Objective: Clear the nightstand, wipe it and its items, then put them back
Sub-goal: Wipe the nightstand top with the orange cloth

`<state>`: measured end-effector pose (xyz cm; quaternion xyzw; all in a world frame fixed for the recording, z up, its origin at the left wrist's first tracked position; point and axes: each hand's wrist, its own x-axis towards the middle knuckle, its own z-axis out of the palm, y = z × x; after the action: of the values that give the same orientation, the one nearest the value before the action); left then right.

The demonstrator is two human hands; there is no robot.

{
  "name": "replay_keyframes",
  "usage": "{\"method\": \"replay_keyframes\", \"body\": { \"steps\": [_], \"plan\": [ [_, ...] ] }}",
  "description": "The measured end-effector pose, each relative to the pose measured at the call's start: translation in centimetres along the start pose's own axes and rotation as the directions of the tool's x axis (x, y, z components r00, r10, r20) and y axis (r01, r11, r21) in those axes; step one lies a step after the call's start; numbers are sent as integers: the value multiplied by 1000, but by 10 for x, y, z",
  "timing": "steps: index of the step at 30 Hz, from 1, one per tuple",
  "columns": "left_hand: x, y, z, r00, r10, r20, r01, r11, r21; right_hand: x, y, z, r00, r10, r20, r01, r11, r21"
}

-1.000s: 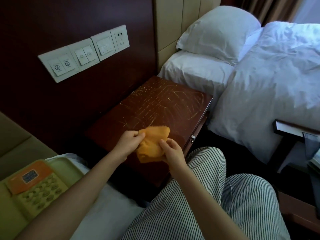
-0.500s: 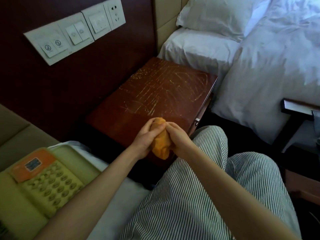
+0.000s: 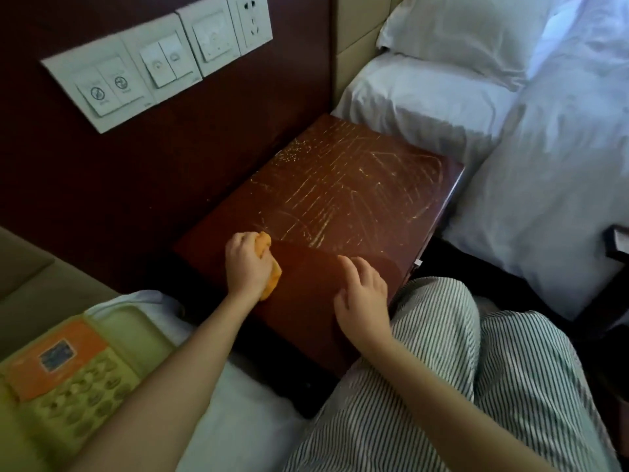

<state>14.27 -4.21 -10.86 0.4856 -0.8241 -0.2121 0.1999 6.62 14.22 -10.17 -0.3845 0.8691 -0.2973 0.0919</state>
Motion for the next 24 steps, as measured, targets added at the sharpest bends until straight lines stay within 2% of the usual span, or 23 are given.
{"method": "replay_keyframes", "body": {
  "steps": [2,4,7,10,15,20,24],
  "plan": [
    [-5,-4,9,998,34,-56,-30,996,80,6,9,7,995,-100,-26,97,990,-100],
    [-8,-5,14,991,75,-107,-57,986,159,12,13,10,990,-135,-29,131,983,-128],
    [-4,-5,11,995,31,-97,-23,996,83,16,14,16,984,-175,-23,169,974,-153],
    [7,-12,10,989,118,-93,-105,985,137,19,17,21,986,-167,0,163,966,-200],
    [27,-12,17,996,33,-87,-22,993,119,31,14,24,976,-200,86,215,945,-247],
    [14,-7,17,986,162,26,-164,975,149,35,13,18,970,-195,149,227,943,-245],
    [-21,-11,14,935,343,95,-355,917,181,26,16,14,964,-211,163,247,939,-240]
  ]
}}
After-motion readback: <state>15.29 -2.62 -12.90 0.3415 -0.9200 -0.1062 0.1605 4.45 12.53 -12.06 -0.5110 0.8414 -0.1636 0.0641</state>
